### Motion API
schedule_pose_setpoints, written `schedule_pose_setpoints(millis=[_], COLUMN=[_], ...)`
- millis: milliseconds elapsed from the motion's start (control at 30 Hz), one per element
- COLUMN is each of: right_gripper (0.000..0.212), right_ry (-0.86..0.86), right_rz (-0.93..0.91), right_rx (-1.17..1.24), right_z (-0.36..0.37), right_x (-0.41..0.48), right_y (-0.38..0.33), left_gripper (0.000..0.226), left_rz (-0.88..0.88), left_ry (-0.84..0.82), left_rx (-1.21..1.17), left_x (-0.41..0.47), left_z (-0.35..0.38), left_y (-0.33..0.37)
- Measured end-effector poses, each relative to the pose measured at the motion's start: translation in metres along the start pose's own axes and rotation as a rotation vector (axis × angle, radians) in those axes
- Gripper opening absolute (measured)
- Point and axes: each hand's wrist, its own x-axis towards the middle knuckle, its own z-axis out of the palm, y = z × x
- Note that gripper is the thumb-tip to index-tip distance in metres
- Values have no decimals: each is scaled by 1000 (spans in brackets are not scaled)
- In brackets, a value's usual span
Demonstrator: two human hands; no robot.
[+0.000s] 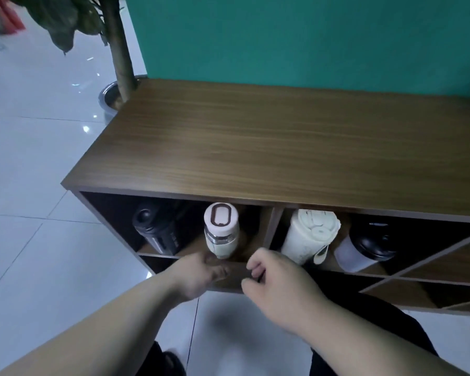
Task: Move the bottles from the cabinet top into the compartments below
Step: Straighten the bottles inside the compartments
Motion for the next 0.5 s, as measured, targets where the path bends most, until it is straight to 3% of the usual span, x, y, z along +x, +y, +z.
schedule_pose_setpoints(millis=[133,267,367,500], right_gripper=[59,99,103,95], right_ry=[-61,-30,17,93], right_rz=[45,146,172,168], right_rx=[132,212,303,407], right_z=[24,36,46,59], right_x=[49,82,98,114], right_y=[-12,-13,-15,-17], left_gripper=[24,92,134,134], left_rz=[53,-58,-20,13], left_ry=[5,18,31,28], left_rx=[0,47,-42,-66], left_x=[12,49,70,89], left_z=[-18,-19,-20,-19], left_y=[-14,-34,-39,-48])
